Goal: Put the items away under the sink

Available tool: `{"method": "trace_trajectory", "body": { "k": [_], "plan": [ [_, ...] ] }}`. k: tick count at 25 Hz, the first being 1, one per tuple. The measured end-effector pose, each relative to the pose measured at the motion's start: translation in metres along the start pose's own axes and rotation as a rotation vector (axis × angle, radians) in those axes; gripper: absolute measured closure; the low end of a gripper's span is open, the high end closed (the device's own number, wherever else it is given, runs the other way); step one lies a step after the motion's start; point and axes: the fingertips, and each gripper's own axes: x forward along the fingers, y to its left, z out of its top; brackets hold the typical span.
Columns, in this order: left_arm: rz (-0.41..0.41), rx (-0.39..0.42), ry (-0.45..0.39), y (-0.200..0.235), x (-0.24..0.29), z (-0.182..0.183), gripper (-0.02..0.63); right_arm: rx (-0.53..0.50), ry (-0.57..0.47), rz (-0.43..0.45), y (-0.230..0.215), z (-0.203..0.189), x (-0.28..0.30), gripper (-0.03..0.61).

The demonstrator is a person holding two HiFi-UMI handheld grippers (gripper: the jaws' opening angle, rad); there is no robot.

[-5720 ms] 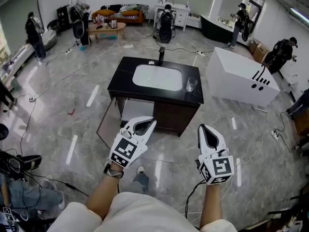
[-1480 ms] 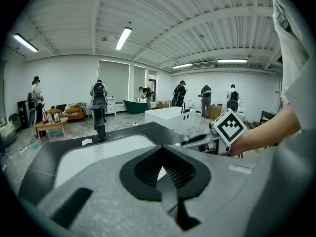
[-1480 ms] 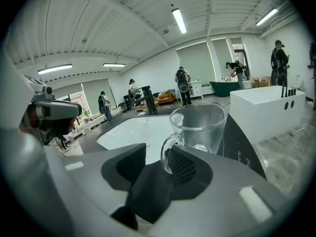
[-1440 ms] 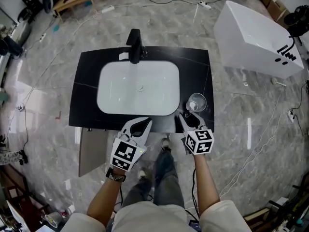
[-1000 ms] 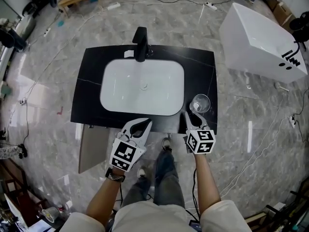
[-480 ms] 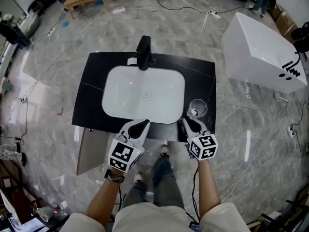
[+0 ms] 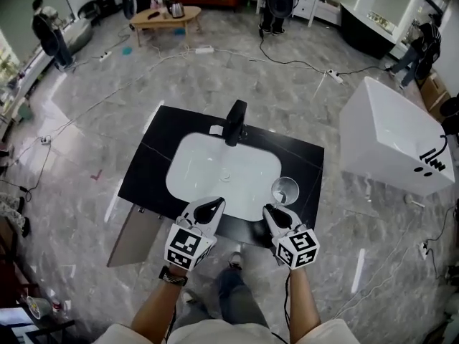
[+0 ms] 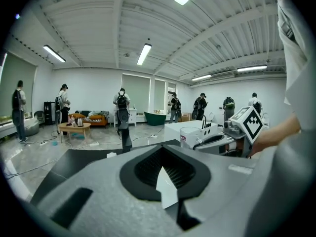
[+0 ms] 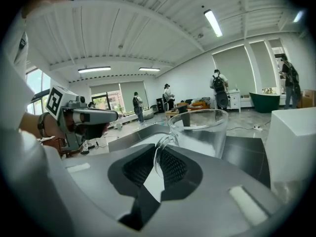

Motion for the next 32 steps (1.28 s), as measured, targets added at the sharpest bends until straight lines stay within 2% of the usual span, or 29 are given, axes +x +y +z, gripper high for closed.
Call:
{"method": "trace_trajectory", "body": {
  "k": [9,13,17,24,32],
  "plan": [
    [0.091,0.02,-0.111,0.01,-0.097,0.03,0.615,-0.144,-0.03,0.109,0.104,0.059,-0.012,0.543],
    [0.134,0.031,-0.128,0.013,-0.159,0.029,0.615,-0.176,-0.049,0.141,0.161,0.075,-0.027,0.543],
    [0.188,0.032,-0.155,0.02,-0.219,0.031,0.615,-0.182,-0.083,0.209,0.221,0.089,-0.041,0.543],
    [0.263,0.039,-0.189,0.022,-0.303,0.021,0.615,-0.21,-0.096,0.307,0.308,0.084,-0.057,0.543],
    [0.292,0.072,-0.205,0.022,-0.38,0.004,0.615,-0.223,-0.124,0.328,0.388,0.071,-0.06,0.545]
  ]
}}
